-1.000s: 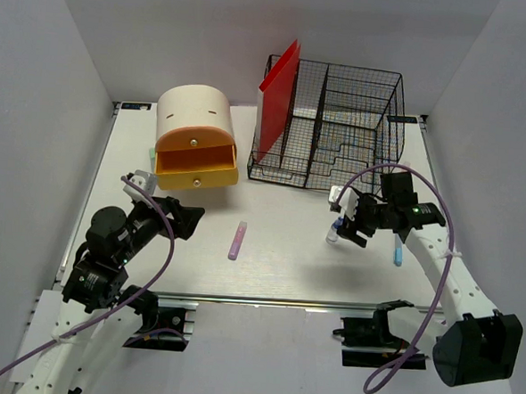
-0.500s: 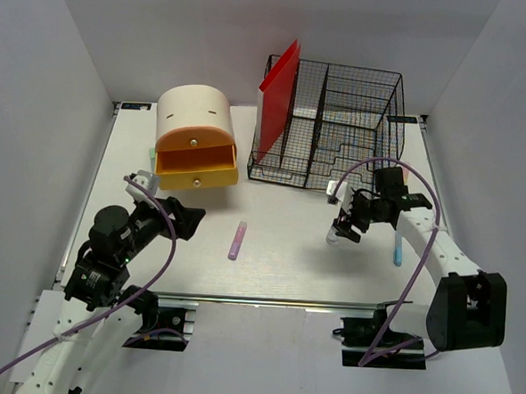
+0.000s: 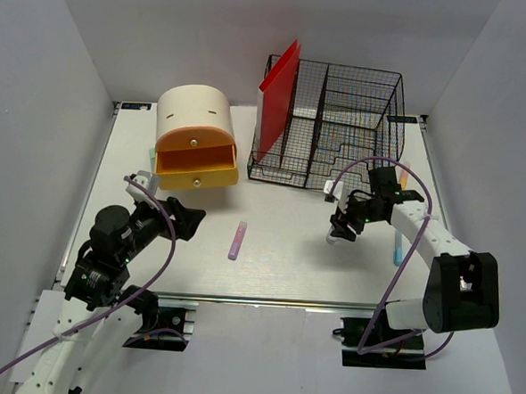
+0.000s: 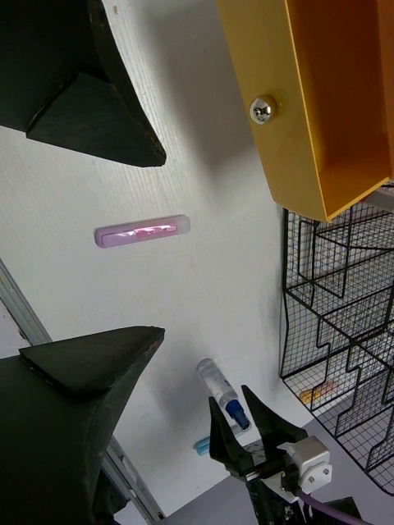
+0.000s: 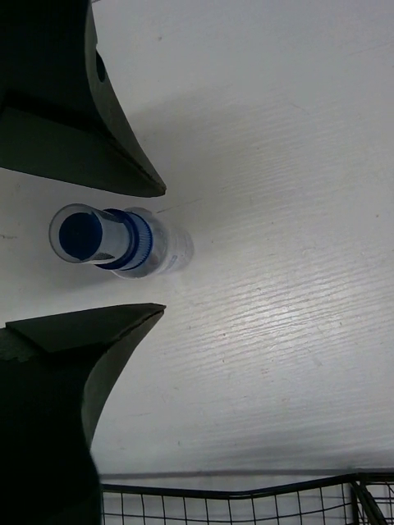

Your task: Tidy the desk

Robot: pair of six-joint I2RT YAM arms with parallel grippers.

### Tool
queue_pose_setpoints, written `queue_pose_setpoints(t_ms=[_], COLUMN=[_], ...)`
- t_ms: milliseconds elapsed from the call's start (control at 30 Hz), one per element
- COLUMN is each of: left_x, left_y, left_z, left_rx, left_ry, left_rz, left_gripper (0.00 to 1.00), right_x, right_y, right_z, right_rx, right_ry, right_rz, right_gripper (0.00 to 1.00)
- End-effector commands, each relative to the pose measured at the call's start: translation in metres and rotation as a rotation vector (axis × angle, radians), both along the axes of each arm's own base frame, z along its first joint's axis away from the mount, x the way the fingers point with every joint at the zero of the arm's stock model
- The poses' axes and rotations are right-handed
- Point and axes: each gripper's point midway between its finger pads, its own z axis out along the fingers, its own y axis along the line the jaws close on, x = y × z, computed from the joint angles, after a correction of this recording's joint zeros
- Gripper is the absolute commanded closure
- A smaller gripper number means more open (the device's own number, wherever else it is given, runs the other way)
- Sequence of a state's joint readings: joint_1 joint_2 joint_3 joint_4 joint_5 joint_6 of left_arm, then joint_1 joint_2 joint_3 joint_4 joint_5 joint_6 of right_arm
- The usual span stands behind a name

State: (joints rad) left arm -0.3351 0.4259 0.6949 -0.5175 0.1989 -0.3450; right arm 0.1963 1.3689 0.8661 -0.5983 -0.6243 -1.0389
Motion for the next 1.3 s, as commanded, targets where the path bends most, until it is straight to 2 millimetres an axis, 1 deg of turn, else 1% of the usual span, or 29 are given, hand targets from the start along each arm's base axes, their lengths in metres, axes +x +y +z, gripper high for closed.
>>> queue_pose_setpoints(t_ms=[0, 133, 167, 233, 300, 333, 367, 433, 467, 500, 533, 567, 633, 667, 700, 733, 800, 833, 867, 933, 967, 1033, 1067, 1100, 1133, 1167, 1200, 1233, 1267], left_x=[-0.001, -0.002, -0.002, -0.002, -0.003, -0.003, -0.003, -0.005, -0.005, -0.006, -0.006, -0.006, -0.005, -0.005, -0.005, -0.004, -0.004, -0.005, -0.006, -0.009, -0.007, -0.007, -0.006, -0.007, -0.007, -0.007, -0.008, -0.008, -0.008], left_y=[-0.001, -0.001, -0.001, 0.000, 0.000, 0.001, 0.002, 0.004, 0.005, 0.006, 0.007, 0.008, 0.011, 0.013, 0.015, 0.019, 0.022, 0.025, 0.026, 0.028, 0.033, 0.037, 0.039, 0.041, 0.042, 0.044, 0.044, 0.045, 0.046], left_z=[0.007, 0.011, 0.014, 0.016, 0.017, 0.018, 0.022, 0.024, 0.027, 0.032, 0.034, 0.037, 0.047, 0.050, 0.056, 0.061, 0.068, 0.073, 0.077, 0.079, 0.078, 0.081, 0.081, 0.081, 0.081, 0.083, 0.083, 0.083, 0.084], left_rx=[-0.020, -0.029, -0.031, -0.036, -0.039, -0.042, -0.044, -0.058, -0.067, -0.077, -0.095, -0.107, -0.137, -0.146, -0.159, -0.180, -0.203, -0.225, -0.236, -0.258, -0.263, -0.267, -0.267, -0.266, -0.267, -0.267, -0.269, -0.272, -0.271], left_ry=[0.003, 0.004, 0.001, 0.002, 0.007, 0.009, 0.006, 0.017, 0.013, 0.006, 0.009, 0.005, -0.001, -0.005, -0.013, -0.016, -0.026, -0.032, -0.037, -0.028, -0.018, -0.014, -0.008, -0.002, 0.002, -0.002, 0.000, 0.000, -0.001], left_rz=[-0.001, 0.001, 0.004, 0.007, 0.011, 0.015, 0.024, 0.040, 0.046, 0.056, 0.067, 0.075, 0.104, 0.119, 0.130, 0.162, 0.186, 0.202, 0.210, 0.223, 0.259, 0.283, 0.298, 0.306, 0.313, 0.321, 0.323, 0.328, 0.334], left_gripper=[0.12, 0.12, 0.12, 0.12, 0.12, 0.12, 0.12, 0.12, 0.12, 0.12, 0.12, 0.12, 0.12, 0.12, 0.12, 0.12, 0.12, 0.12, 0.12, 0.12, 0.12, 0.12, 0.12, 0.12, 0.12, 0.12, 0.12, 0.12, 0.12], right_x=[0.011, 0.010, 0.009, 0.009, 0.005, 0.010, 0.006, 0.008, 0.017, 0.019, 0.021, 0.031, 0.030, 0.029, 0.028, 0.032, 0.030, 0.036, 0.037, 0.036, 0.039, 0.039, 0.045, 0.047, 0.042, 0.050, 0.047, 0.043, 0.047], right_y=[0.005, 0.000, -0.002, -0.002, -0.001, 0.002, 0.002, 0.013, 0.020, 0.028, 0.036, 0.045, 0.068, 0.087, 0.098, 0.109, 0.135, 0.146, 0.157, 0.183, 0.199, 0.223, 0.236, 0.245, 0.260, 0.272, 0.285, 0.297, 0.312], right_z=[0.009, 0.005, 0.004, 0.006, 0.012, 0.023, 0.028, 0.049, 0.072, 0.085, 0.098, 0.126, 0.149, 0.173, 0.179, 0.192, 0.214, 0.230, 0.232, 0.257, 0.265, 0.276, 0.267, 0.271, 0.285, 0.273, 0.275, 0.296, 0.278], right_rx=[0.024, -0.004, -0.014, -0.017, -0.016, -0.005, -0.003, 0.030, 0.060, 0.081, 0.101, 0.138, 0.224, 0.270, 0.306, 0.362, 0.436, 0.498, 0.519, 0.586, 0.606, 0.651, 0.654, 0.671, 0.699, 0.681, 0.676, 0.701, 0.673], right_ry=[-0.027, -0.026, -0.029, -0.043, -0.047, -0.066, -0.050, -0.067, -0.106, -0.115, -0.134, -0.180, -0.134, -0.150, -0.115, -0.081, -0.066, -0.055, -0.031, -0.014, -0.005, 0.019, 0.090, 0.091, 0.088, 0.094, 0.057, 0.010, 0.040], right_rz=[-0.006, -0.014, -0.009, -0.004, 0.010, 0.019, 0.026, 0.050, 0.055, 0.058, 0.067, 0.065, 0.061, 0.090, 0.101, 0.058, 0.067, 0.037, 0.034, 0.040, 0.056, 0.072, 0.054, 0.066, 0.100, 0.100, 0.142, 0.189, 0.202], right_gripper=[0.40, 0.66, 0.77, 0.89, 0.95, 1.00, 1.00, 1.00, 1.00, 1.00, 1.00, 1.00, 1.00, 1.00, 1.00, 1.00, 1.00, 1.00, 1.00, 1.00, 1.00, 1.00, 1.00, 1.00, 1.00, 1.00, 1.00, 1.00, 1.00])
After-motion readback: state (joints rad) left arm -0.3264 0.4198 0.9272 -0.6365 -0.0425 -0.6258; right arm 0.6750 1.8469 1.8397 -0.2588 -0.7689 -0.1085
